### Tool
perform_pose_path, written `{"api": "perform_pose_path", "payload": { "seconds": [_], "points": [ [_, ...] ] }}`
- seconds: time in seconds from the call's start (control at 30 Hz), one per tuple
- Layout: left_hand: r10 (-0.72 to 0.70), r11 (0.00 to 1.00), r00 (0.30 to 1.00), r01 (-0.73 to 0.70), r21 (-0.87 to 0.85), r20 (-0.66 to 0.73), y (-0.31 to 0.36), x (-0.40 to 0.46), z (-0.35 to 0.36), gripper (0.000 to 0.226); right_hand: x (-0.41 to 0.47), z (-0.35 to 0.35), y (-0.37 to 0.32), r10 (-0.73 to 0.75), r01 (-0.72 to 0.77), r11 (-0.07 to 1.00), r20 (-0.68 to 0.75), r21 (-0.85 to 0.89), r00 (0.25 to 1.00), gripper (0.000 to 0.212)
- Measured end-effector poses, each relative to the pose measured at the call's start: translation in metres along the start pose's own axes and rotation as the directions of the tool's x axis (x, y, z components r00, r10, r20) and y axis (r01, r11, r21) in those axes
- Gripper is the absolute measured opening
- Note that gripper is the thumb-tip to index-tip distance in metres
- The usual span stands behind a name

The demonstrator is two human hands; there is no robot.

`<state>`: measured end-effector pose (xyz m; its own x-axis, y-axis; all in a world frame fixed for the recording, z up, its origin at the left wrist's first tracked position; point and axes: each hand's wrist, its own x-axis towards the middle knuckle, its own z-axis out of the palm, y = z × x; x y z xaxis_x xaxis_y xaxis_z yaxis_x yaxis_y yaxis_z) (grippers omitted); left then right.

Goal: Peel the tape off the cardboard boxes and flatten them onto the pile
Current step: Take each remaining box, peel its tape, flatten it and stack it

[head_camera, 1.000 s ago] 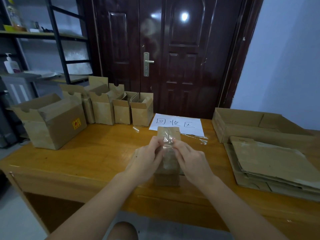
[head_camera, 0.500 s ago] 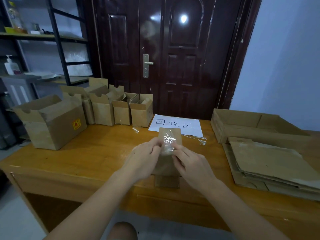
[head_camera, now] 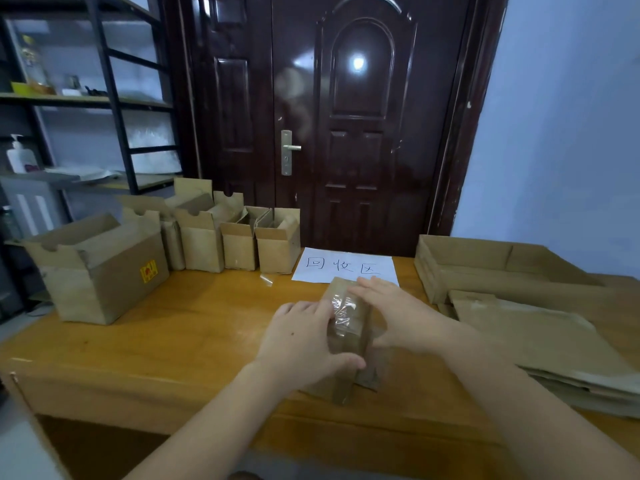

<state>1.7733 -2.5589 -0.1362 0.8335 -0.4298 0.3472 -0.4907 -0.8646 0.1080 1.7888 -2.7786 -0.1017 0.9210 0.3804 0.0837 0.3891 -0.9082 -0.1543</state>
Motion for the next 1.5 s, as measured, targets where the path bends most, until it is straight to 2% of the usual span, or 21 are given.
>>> {"api": "perform_pose_path", "payload": {
  "seconds": [0.1,0.2,0.27,0.3,0.37,0.43,0.5,0.6,0.7,0.77,0.83,0.9,1.0,1.07,1.13,1.2,1.3,1.37,1.5],
  "points": [
    [0.024,0.999,0.995,-0.022,0.025,-0.098,0.0,0.001,0.001,0.051,0.004,0.004,0.005,0.041,-0.036,0.997,0.067,-0.069,0.997,0.097],
    [-0.005,1.0,0.996,0.003,-0.024,-0.095,-0.009,0.003,0.002,0.04,0.0,0.01,0.006,0.049,-0.062,0.975,-0.065,-0.213,0.997,0.077],
    [-0.03,0.999,0.997,0.03,0.009,-0.075,-0.016,0.005,0.004,0.043,-0.004,0.012,0.004,0.007,-0.064,0.944,-0.174,-0.325,0.985,0.065],
    [-0.057,0.998,0.995,0.06,0.029,-0.076,-0.019,0.006,0.004,0.045,-0.006,0.012,0.004,-0.007,-0.05,0.955,-0.193,-0.291,0.981,0.064],
    [-0.109,0.991,0.988,0.117,0.069,-0.107,-0.024,0.01,0.006,0.048,-0.012,0.007,0.003,0.017,-0.026,0.998,-0.152,-0.055,0.988,0.059],
    [-0.11,0.986,0.987,0.123,0.108,-0.121,-0.027,0.012,0.007,0.053,-0.017,0.001,0.003,0.069,-0.066,0.985,-0.009,0.158,0.998,0.053],
    [-0.085,0.984,0.993,0.096,0.152,-0.077,-0.031,0.013,0.009,0.064,-0.02,-0.002,0.002,0.103,-0.12,0.965,0.083,0.233,0.991,0.05],
    [-0.037,0.97,0.999,0.032,0.241,0.017,-0.034,0.017,0.012,0.089,-0.023,0.001,-0.003,0.135,-0.135,0.982,0.01,0.13,0.991,0.056],
    [-0.049,0.976,0.998,0.04,0.214,0.037,-0.027,0.02,0.016,0.09,-0.024,0.009,-0.016,0.216,-0.231,0.965,-0.122,-0.127,0.969,0.068],
    [-0.09,0.989,0.995,0.084,0.12,0.048,-0.023,0.024,0.018,0.077,-0.025,0.013,-0.026,0.273,-0.307,0.925,-0.171,-0.224,0.947,0.079],
    [-0.158,0.977,0.985,0.167,-0.135,0.075,-0.017,0.026,0.017,0.06,-0.026,0.011,-0.034,0.309,-0.328,0.93,-0.129,-0.166,0.942,0.091],
    [-0.224,0.848,0.965,0.263,-0.459,0.139,-0.011,0.033,0.016,0.045,-0.026,0.006,-0.039,0.314,-0.319,0.946,-0.084,-0.052,0.946,0.094],
    [-0.276,0.596,0.946,0.307,-0.742,0.17,-0.01,0.048,0.021,0.037,-0.023,0.002,-0.036,0.275,-0.271,0.96,-0.064,0.068,0.959,0.072],
    [-0.256,0.541,0.947,0.305,-0.784,0.193,-0.011,0.056,0.024,0.041,-0.016,0.006,-0.025,0.286,-0.246,0.936,-0.135,0.252,0.949,0.049],
    [-0.193,0.558,0.955,0.296,-0.775,0.226,-0.012,0.061,0.025,0.05,-0.004,0.011,-0.008,0.385,-0.241,0.853,-0.245,0.464,0.89,0.034],
    [-0.14,0.627,0.959,0.278,-0.728,0.246,-0.01,0.064,0.023,0.052,0.01,0.016,0.009,0.47,-0.269,0.782,-0.249,0.563,0.847,0.034],
    [-0.086,0.781,0.959,0.234,-0.579,0.271,-0.006,0.069,0.016,0.056,0.027,0.023,0.022,0.442,-0.345,0.771,-0.06,0.535,0.895,0.051],
    [-0.045,0.85,0.955,0.19,-0.492,0.292,-0.006,0.073,0.014,0.059,0.032,0.021,0.018,0.39,-0.353,0.752,0.057,0.557,0.919,0.054],
    [0.026,0.902,0.972,0.078,-0.426,0.234,-0.006,0.076,0.015,0.054,0.035,0.02,0.019,0.332,-0.312,0.551,0.14,0.774,0.933,0.023]
  ]
}}
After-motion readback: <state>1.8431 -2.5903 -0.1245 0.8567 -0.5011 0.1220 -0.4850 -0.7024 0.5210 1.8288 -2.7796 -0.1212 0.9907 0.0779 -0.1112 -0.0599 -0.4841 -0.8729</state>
